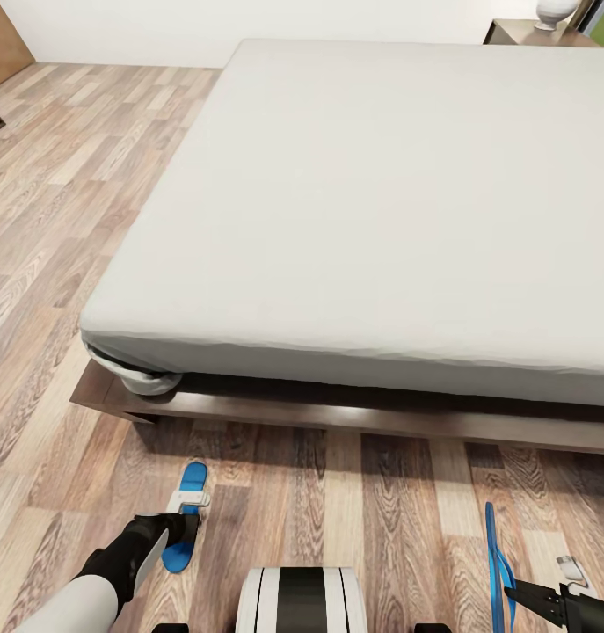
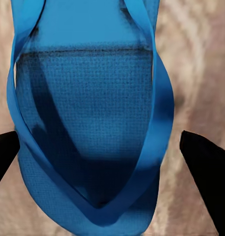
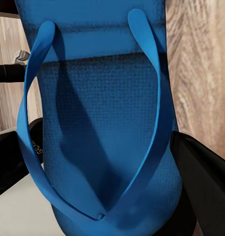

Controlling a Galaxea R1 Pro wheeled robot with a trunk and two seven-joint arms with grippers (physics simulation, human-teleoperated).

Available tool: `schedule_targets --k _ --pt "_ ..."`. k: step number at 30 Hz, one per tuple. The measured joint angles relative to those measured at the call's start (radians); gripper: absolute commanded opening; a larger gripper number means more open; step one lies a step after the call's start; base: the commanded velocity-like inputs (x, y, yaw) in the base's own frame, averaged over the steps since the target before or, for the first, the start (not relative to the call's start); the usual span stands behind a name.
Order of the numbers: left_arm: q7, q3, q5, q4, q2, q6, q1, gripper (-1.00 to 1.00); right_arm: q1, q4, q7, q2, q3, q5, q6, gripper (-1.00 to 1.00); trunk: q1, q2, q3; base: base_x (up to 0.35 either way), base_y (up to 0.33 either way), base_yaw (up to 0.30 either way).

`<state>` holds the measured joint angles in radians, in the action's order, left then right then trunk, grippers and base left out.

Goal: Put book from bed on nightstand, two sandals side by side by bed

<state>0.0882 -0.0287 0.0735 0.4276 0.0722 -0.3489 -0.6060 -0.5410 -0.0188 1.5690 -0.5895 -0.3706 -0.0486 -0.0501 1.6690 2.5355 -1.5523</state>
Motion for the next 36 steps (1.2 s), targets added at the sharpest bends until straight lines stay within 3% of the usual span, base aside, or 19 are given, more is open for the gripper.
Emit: schedule_targets --k 24,30,36 --pt "0.0 0.001 0.0 0.0 0.0 0.0 0.0 1.0 0.0 0.0 0.0 0.001 0.0 0.0 -0.001 -1.0 0.0 0.0 0.0 0.0 0.0 0.0" --pt "0.001 0.001 0.0 0.0 0.0 0.0 0.0 1.0 0.0 0.0 0.0 0.001 -0.001 0.0 -0.001 -1.0 -0.003 -0.001 0.023 0.0 0.0 0.0" --pt "0.0 0.001 0.0 0.0 0.0 0.0 0.0 1.0 0.0 0.0 0.0 0.001 0.0 0.0 -0.001 -1.0 -0.003 -0.001 0.023 0.0 0.0 0.0"
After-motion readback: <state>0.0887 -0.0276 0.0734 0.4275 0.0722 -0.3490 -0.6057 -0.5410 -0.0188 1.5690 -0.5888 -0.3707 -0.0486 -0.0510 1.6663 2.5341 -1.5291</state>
